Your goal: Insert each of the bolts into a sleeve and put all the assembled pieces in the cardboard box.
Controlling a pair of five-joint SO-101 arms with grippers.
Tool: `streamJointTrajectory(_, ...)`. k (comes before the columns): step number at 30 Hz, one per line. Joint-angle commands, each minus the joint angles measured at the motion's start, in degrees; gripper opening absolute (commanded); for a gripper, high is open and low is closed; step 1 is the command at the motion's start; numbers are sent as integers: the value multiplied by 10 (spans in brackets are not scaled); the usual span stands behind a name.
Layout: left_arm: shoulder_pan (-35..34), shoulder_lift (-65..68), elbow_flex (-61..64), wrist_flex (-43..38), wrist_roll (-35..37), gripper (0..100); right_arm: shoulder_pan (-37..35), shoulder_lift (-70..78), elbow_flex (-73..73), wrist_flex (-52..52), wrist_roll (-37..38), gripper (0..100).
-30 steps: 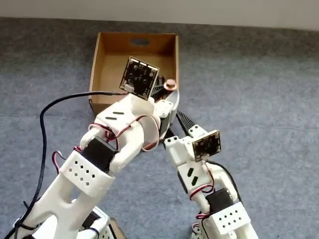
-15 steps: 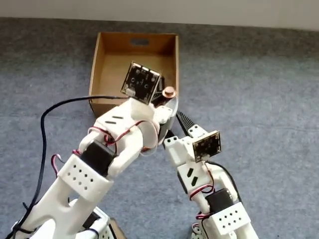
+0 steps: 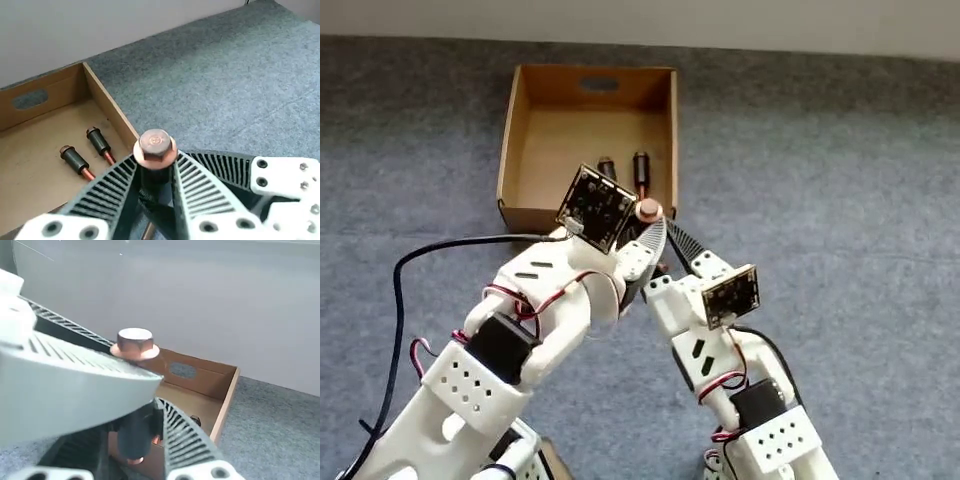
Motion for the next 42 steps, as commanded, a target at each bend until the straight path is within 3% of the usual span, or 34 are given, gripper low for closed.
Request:
streamJointTrajectory(1, -24, -19, -4, -17, -2, 89, 0, -5, -15, -9, 5, 6)
streamJointTrajectory(7, -50, -20, -5, -17, -2, 91, 0, -5, -15, -9, 5, 6)
streamJointTrajectory(16, -11, -20, -8, -14, -4, 98, 0, -5, -15, -9, 6, 6)
streamJointTrajectory(24, -42, -15, -43, -13, -33, 120, 0, -5, -14, -9, 6, 6)
streamJointTrajectory(32, 6, -20, -68, 53, -48, 120, -1, -5, -14, -9, 6, 6)
streamJointTrajectory(42, 12, -20, -102, 56, -49, 116, -1, -5, -13, -9, 8, 6)
